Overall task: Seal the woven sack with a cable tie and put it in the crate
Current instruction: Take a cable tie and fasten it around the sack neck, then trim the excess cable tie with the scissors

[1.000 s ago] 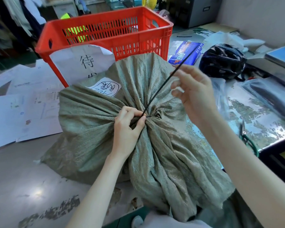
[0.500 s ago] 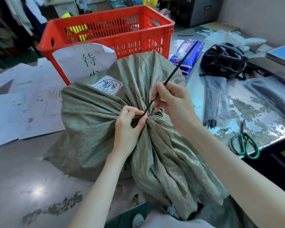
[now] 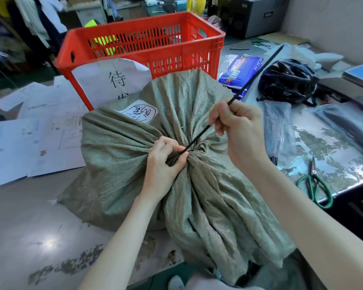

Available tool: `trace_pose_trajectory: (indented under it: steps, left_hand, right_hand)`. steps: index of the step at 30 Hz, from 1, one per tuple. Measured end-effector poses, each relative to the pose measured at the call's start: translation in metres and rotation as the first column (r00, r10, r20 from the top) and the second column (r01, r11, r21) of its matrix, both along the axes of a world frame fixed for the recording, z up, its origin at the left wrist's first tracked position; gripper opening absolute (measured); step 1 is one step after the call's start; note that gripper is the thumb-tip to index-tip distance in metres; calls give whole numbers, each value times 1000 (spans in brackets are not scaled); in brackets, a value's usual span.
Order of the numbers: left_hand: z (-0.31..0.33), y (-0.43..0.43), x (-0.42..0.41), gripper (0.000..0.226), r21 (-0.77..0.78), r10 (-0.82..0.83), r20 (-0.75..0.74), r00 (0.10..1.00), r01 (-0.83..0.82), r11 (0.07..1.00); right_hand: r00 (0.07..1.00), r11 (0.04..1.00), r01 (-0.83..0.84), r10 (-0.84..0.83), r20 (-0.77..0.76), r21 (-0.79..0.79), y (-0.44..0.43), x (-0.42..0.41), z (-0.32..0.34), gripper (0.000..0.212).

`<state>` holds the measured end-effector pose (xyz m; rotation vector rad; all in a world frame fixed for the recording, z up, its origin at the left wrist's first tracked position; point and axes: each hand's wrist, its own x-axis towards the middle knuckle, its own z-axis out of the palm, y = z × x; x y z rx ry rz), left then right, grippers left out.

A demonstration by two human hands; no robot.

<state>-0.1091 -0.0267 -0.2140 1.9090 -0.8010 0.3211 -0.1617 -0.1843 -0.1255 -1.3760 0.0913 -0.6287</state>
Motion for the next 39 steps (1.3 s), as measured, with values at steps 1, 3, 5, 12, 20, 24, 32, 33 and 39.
trace_pose_trajectory:
  steps: [1,3,5,12,20,24,32,33,39]
  left_hand:
    - [-1,-1,0,14,2,4,-4,1000,-4,1000]
    - [-1,-3,0,14,4,13,-20,1000,-13,1000]
    - [-1,-5,-1,14,9,23,-35,999,-23,1000]
    - [-2,-5,-2,17,23,54,-65,996,-52,998]
    - [-13,-8,-3,18,1,95,-68,993,-95,995]
    - [-21,-9,-8,18,-41,118,-82,990,-122,992]
    - [-22,-9,-7,17,-49,112,-80,991,-116,992]
    - [-22,-9,-7,19,-45,112,-79,991,-116,992]
    - [-21,-8,-7,18,-42,108,-73,992,-111,993]
  right_hand:
    - [1000,1000,2,-2,-1,4,-2,0,-1,25]
    - [1000,1000,7,-7,-7,0,-4,0,-1,27]
    - [1000,1000,9,-10,-17,-9,-5,1,-3,29]
    - [991,998,-64,65,-117,14,-24,-2,-22,6]
    - [920,979,139,-184,-345,-151,-82,-27,-82,13]
    - [792,895,334,-437,-427,-297,-122,-44,-116,12]
    - [335,603,236,-787,-519,-762,-189,-79,-183,29]
    - [273,589,197,-801,-533,-784,-193,-82,-190,31]
    - [25,605,185,-791,-612,-775,-196,-101,-211,37]
